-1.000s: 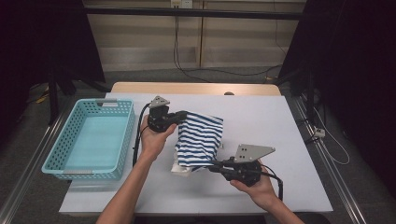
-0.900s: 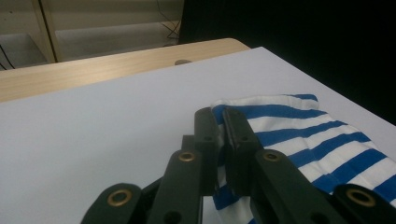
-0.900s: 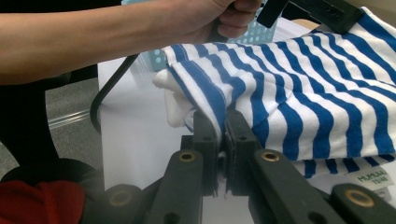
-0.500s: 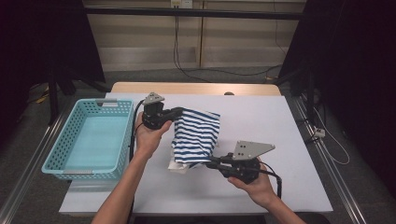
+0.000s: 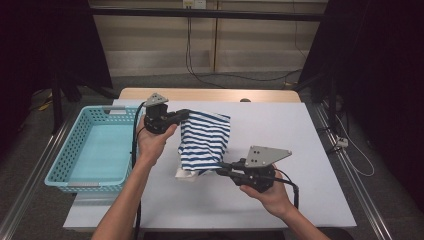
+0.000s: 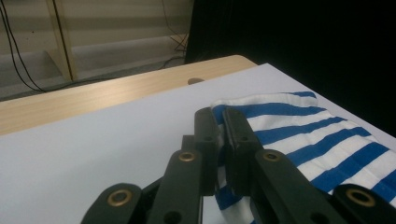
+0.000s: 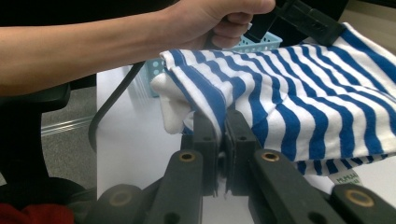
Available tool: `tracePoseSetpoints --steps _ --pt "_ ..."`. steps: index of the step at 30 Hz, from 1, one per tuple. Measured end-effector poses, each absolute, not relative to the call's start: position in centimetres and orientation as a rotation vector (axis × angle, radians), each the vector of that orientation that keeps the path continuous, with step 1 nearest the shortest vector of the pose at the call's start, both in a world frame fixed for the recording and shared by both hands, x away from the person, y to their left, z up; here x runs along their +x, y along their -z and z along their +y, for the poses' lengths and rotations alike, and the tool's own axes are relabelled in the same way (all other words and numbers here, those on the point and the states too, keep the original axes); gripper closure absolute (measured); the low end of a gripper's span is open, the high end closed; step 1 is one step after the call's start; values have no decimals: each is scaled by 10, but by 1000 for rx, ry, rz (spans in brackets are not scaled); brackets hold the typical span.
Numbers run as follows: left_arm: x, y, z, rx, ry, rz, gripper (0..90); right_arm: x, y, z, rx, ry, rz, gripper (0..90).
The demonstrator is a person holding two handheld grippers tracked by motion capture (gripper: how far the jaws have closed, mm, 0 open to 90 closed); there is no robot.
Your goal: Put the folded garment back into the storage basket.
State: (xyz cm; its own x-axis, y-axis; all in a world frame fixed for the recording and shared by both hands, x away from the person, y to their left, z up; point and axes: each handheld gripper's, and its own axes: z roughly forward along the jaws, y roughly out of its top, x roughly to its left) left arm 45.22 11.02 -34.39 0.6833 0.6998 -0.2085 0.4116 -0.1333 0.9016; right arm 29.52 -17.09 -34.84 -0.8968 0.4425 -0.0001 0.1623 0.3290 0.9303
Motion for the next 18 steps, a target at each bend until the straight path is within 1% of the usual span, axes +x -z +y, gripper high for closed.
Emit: tracePoseSetpoints --steps 7,18 --pt "451 337 125 1746 -347 918 851 301 344 -156 497 -1600 2348 858" --pt "447 325 144 1736 -378 928 850 305 340 -144 471 -1616 2348 858"
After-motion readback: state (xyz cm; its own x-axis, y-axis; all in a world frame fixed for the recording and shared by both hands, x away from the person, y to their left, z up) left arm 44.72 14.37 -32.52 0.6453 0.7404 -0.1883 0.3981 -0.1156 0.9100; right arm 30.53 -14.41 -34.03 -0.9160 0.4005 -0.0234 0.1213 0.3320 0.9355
